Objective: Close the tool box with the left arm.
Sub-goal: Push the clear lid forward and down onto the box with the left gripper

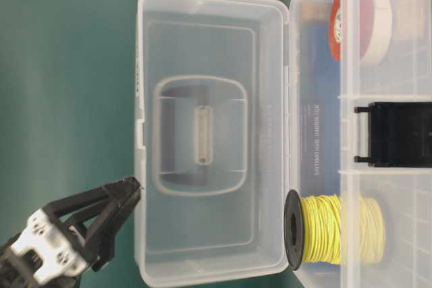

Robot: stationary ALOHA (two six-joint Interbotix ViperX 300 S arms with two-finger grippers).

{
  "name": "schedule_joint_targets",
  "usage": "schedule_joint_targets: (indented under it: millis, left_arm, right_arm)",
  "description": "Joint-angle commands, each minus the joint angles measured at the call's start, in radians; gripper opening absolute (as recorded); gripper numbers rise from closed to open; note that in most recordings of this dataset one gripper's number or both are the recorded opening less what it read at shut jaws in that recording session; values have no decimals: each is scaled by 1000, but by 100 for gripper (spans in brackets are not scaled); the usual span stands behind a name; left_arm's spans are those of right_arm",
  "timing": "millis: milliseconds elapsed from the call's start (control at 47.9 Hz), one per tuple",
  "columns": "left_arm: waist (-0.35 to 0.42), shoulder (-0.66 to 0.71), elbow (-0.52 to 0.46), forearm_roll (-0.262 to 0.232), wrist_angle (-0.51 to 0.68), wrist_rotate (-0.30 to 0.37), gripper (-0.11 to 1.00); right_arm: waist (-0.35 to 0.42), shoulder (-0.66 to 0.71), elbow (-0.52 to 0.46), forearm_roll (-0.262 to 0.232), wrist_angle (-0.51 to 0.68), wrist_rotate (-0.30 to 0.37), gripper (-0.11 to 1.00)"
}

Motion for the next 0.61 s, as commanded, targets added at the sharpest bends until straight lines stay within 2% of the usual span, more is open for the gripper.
schedule_joint_targets:
  millis: [0, 355, 480, 585]
  left_arm:
    - [-43, -11, 38, -3, 8, -49, 93]
    - [-291, -69, 124, -5, 43, -258, 93]
    - [-344, -75, 112, -5, 54, -282, 93]
    - [-350, -106, 104, -2, 49, -275, 93]
  right_arm:
    - [0, 2, -15, -2, -3, 2, 0]
    - [0, 2, -17, 0, 2, 6, 0]
    - [0, 0, -18, 0, 5, 8, 0]
    - [0, -6, -20, 0, 5, 8, 0]
